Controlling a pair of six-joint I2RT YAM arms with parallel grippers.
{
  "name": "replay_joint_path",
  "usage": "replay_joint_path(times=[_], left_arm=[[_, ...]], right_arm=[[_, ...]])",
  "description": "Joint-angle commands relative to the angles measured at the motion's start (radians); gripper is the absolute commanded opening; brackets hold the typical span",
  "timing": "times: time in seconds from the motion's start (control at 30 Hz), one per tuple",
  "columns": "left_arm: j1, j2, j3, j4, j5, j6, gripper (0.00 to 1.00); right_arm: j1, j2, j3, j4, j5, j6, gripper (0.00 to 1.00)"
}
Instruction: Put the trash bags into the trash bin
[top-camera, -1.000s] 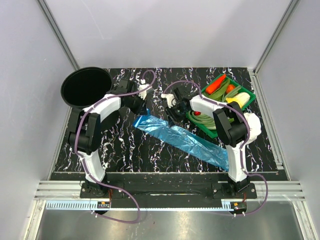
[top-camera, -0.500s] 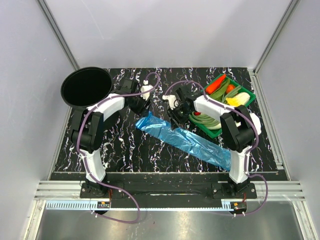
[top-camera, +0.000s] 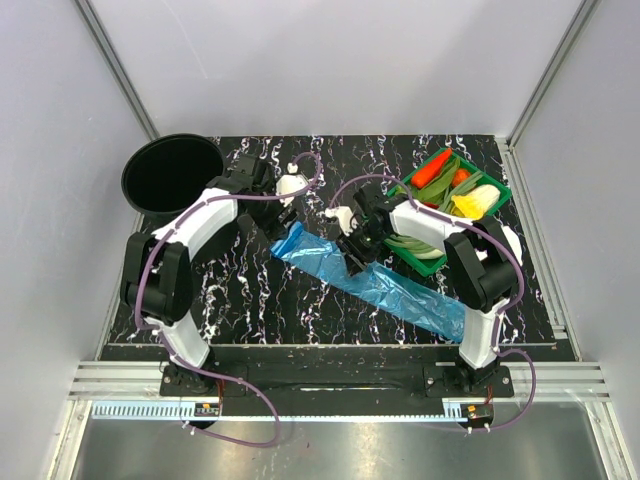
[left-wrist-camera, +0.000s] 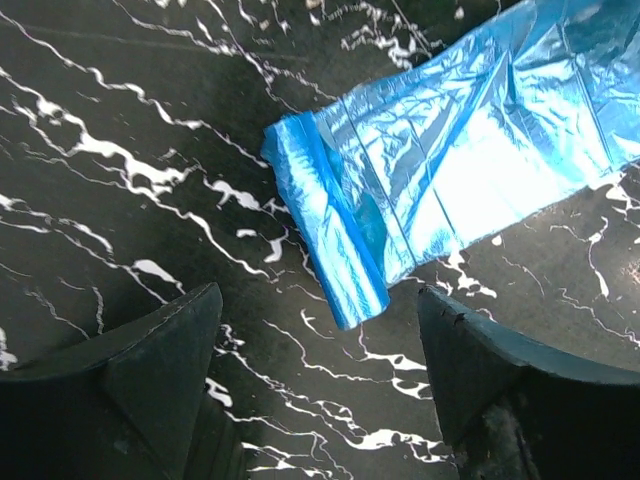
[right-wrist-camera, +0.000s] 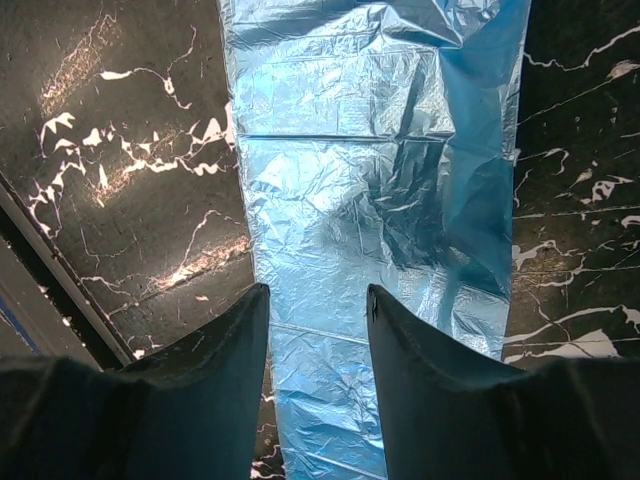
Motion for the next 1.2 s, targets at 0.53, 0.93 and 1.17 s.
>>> replay_joint_path(times=[0.53, 0.93, 1.17], left_arm=[[-0.015, 0.16, -0.001, -0.047, -0.117, -0.181, 0.87], [-0.04, 0.213, -0.01, -0.029, -0.123, -0.22, 0.72], [-0.041, 0.224, -0.017, -0.024, -0.1, -0.229, 0.46]], right_arm=[[0.005, -0.042, -0.037, 0.018, -0.004, -0.017, 0.5], [0.005, -0.046, -0.038, 0.018, -0.007, -0.016, 0.5], [0.004, -0.051, -0.043, 0.017, -0.011, -0.013, 0.5]])
